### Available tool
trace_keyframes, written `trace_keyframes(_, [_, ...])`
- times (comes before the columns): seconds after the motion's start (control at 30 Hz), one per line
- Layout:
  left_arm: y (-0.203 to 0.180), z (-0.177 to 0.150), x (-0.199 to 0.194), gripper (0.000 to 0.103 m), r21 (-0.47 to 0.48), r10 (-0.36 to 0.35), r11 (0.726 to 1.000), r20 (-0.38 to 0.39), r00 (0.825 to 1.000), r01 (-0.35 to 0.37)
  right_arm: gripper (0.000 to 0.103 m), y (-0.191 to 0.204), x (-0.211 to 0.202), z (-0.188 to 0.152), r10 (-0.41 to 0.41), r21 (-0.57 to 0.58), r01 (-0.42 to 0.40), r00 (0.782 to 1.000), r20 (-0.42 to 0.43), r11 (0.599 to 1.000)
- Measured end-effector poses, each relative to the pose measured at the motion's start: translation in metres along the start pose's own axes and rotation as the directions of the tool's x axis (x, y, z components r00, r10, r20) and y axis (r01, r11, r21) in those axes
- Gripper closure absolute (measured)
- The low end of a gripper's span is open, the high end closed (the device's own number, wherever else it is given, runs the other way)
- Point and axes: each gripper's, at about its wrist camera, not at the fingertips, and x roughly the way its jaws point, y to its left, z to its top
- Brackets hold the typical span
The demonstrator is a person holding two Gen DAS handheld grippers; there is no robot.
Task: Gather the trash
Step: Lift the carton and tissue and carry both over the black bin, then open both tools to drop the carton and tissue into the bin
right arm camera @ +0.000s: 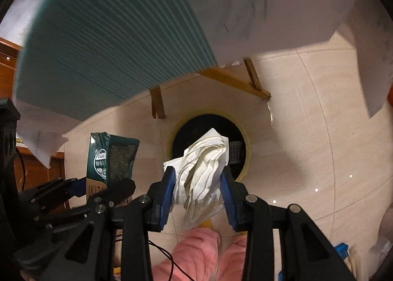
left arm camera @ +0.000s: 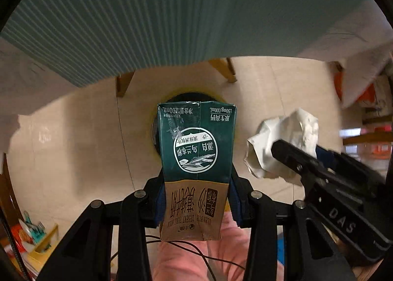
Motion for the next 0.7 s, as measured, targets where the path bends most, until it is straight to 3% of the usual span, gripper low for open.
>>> trace_keyframes(0.37, [0.02, 0.012, 0.066, 0.062, -0.069, -0.015, 0.998, -0.019, 1.0, 0.013, 0.066, -0.027, 0.068, -0.013, 0.004, 0.056, -0.002, 1.0, -0.03, 0.998])
trace_keyframes(0.7, [0.04, 0.02, 0.093, 0.062, -0.147, -0.072, 0.987, -0.015, 0.997, 0.069, 0.066, -0.04, 0.091, -0.008, 0.072, 0.164, -0.072, 0.997, 0.005, 0.984])
